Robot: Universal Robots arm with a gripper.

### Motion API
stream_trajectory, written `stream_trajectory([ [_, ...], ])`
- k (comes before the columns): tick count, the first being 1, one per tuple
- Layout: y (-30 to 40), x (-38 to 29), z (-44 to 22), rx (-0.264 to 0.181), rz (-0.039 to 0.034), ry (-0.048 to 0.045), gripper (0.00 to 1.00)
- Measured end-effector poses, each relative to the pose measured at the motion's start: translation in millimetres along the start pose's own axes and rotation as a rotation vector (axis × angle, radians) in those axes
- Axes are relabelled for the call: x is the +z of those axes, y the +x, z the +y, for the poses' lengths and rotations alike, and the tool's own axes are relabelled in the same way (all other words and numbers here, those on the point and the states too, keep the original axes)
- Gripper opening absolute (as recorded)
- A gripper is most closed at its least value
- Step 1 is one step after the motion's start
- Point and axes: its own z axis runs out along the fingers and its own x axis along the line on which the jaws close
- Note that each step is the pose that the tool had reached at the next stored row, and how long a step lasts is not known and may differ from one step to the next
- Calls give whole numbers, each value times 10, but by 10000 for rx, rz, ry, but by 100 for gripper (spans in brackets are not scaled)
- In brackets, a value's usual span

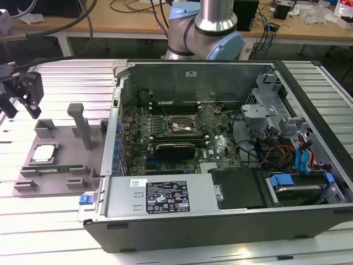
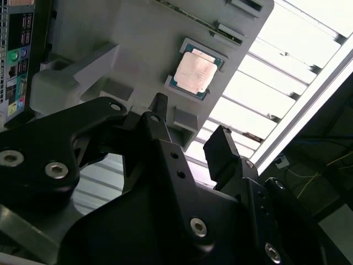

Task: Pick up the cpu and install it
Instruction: 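Pick up the cpu and move it towards the insertion slot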

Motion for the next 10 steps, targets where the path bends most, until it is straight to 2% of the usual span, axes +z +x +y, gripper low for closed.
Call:
stream_trajectory([
  [10,2,84,-2,0,0,0,55],
])
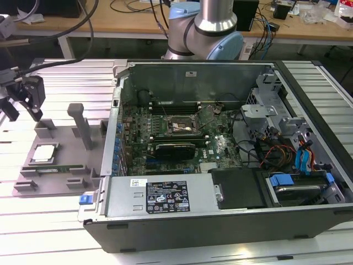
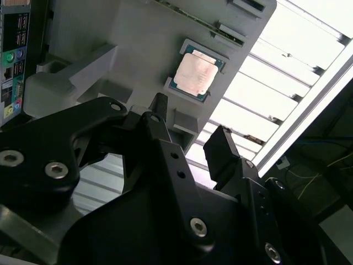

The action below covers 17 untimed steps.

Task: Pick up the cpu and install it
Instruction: 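Pick up the cpu and move it towards the insertion slot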

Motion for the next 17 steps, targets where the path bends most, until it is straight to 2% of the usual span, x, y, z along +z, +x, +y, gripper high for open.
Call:
stream_trajectory([
  [5,2,60,-2,0,0,0,55],
  [17,3,148,-4,-1,1,0,55],
])
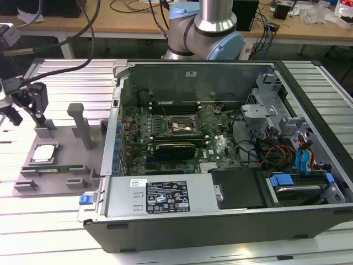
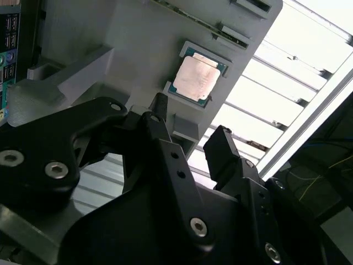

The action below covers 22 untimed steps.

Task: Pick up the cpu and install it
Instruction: 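Pick up the cpu and move it towards the insertion slot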

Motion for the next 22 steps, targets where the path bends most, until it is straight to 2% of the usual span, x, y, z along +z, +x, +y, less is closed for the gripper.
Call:
stream_trajectory([
  [7,2,87,-2,1,-2,13,55],
  [8,4,98,-1,2,-5,77,55],
  [9,3,102,-2,-4,-15,201,55],
  [11,4,113,3,-15,-43,551,55],
  [14,5,174,6,-119,-44,568,55],
  [18,6,208,6,-587,-44,555,55],
  [22,8,253,6,-608,-44,554,55],
])
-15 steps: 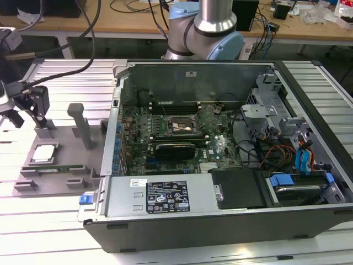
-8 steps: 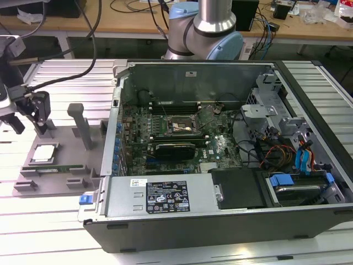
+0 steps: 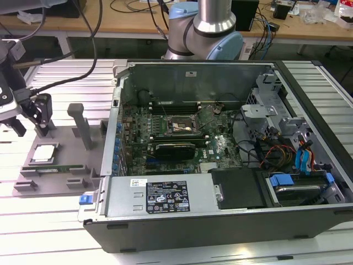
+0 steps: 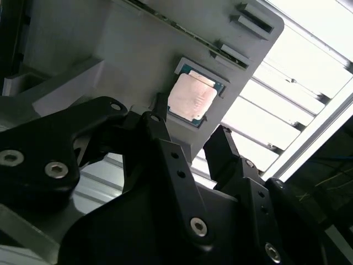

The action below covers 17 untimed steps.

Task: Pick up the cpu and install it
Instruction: 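Pick up the cpu and move it towards the insertion slot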

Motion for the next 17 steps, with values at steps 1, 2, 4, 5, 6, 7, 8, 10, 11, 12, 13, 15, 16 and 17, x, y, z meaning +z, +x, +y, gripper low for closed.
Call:
stream_trajectory([
  [1,0,9,0,0,0,0,55],
  [2,0,16,1,0,0,0,55],
  [4,1,28,1,0,1,0,55],
  [5,1,33,1,-1,2,2,55],
  [6,1,42,1,0,1,0,55],
  [7,1,45,1,0,1,1,55],
  [8,1,48,1,0,0,0,55],
  [10,3,123,4,0,-1,0,55],
  [11,4,131,4,0,-1,0,55],
  [12,4,142,4,0,0,0,55],
  [13,5,157,5,0,0,0,55],
  [15,5,169,5,0,1,1,55],
  [16,5,174,5,0,0,0,55],
  [17,5,179,5,0,0,0,55],
])
